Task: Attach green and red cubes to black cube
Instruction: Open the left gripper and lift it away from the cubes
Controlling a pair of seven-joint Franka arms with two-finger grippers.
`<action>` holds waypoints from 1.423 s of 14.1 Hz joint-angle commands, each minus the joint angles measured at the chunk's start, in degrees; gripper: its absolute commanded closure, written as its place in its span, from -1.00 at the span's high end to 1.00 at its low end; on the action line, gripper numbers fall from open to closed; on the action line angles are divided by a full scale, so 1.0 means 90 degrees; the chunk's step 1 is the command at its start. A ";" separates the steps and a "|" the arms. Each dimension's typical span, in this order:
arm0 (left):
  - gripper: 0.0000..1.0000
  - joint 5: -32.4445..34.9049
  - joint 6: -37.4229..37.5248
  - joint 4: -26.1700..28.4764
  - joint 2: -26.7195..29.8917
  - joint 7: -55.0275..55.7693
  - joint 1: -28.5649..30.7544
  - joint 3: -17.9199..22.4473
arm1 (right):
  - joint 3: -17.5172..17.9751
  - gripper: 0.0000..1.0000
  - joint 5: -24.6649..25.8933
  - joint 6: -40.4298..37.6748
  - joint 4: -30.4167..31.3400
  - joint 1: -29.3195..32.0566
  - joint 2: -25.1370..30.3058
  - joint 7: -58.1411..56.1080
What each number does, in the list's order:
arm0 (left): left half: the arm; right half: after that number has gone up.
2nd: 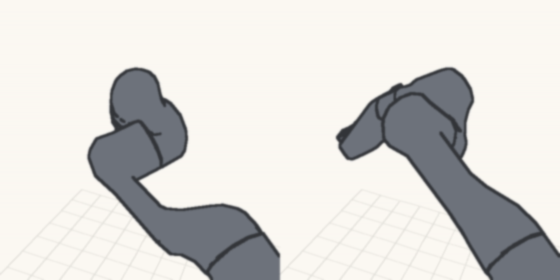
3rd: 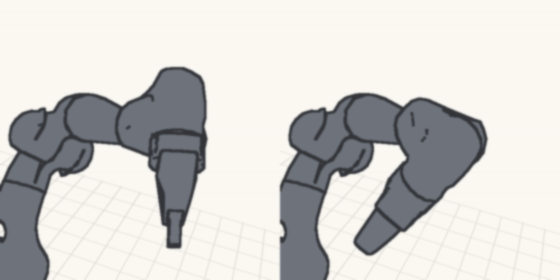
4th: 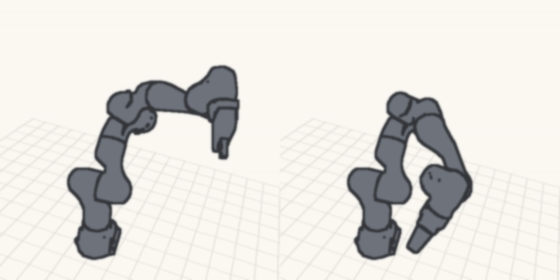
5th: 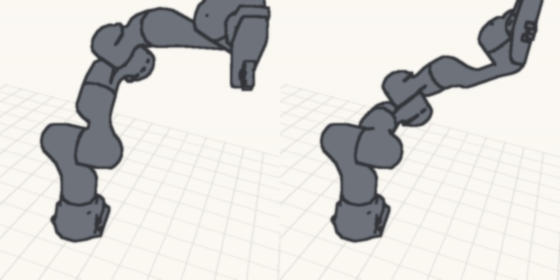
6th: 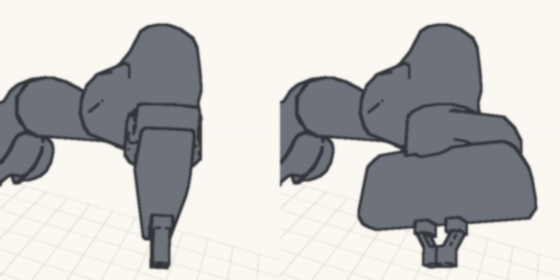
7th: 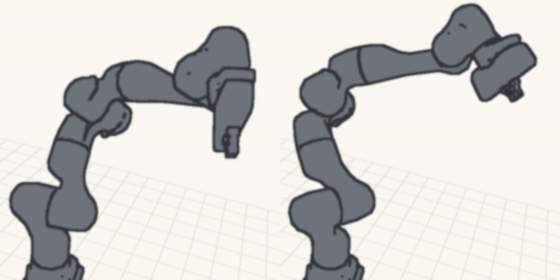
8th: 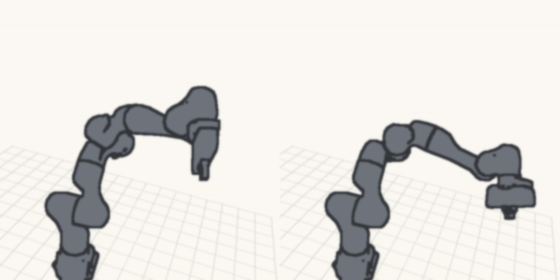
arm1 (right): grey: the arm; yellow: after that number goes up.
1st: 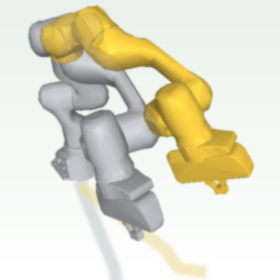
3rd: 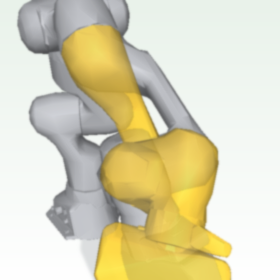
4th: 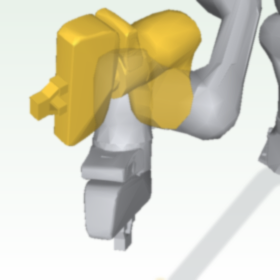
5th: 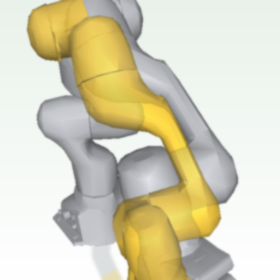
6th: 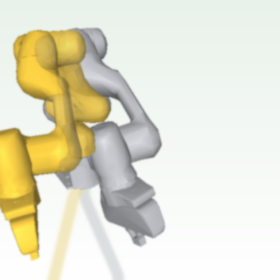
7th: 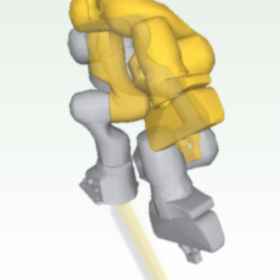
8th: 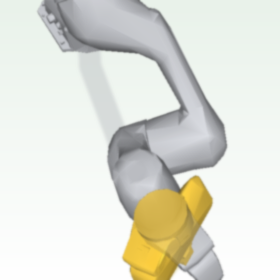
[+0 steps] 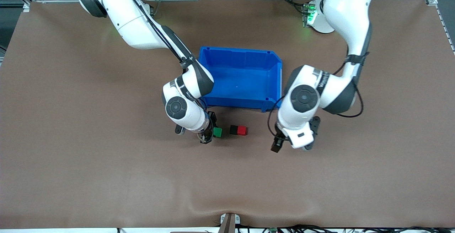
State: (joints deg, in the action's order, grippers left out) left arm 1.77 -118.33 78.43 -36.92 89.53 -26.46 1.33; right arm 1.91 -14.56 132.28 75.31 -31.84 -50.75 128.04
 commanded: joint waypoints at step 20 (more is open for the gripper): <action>1.00 -0.0558 -0.0046 0.3522 0.3409 -0.6957 0.1963 -0.0099 | -0.0046 1.00 -0.0013 0.0409 -0.0350 -0.0252 -0.0367 -0.0126</action>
State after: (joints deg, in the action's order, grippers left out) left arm -2.15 -118.34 107.25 -9.73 32.18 -9.64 1.05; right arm 1.48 -14.48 136.47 74.68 -34.87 -53.42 127.29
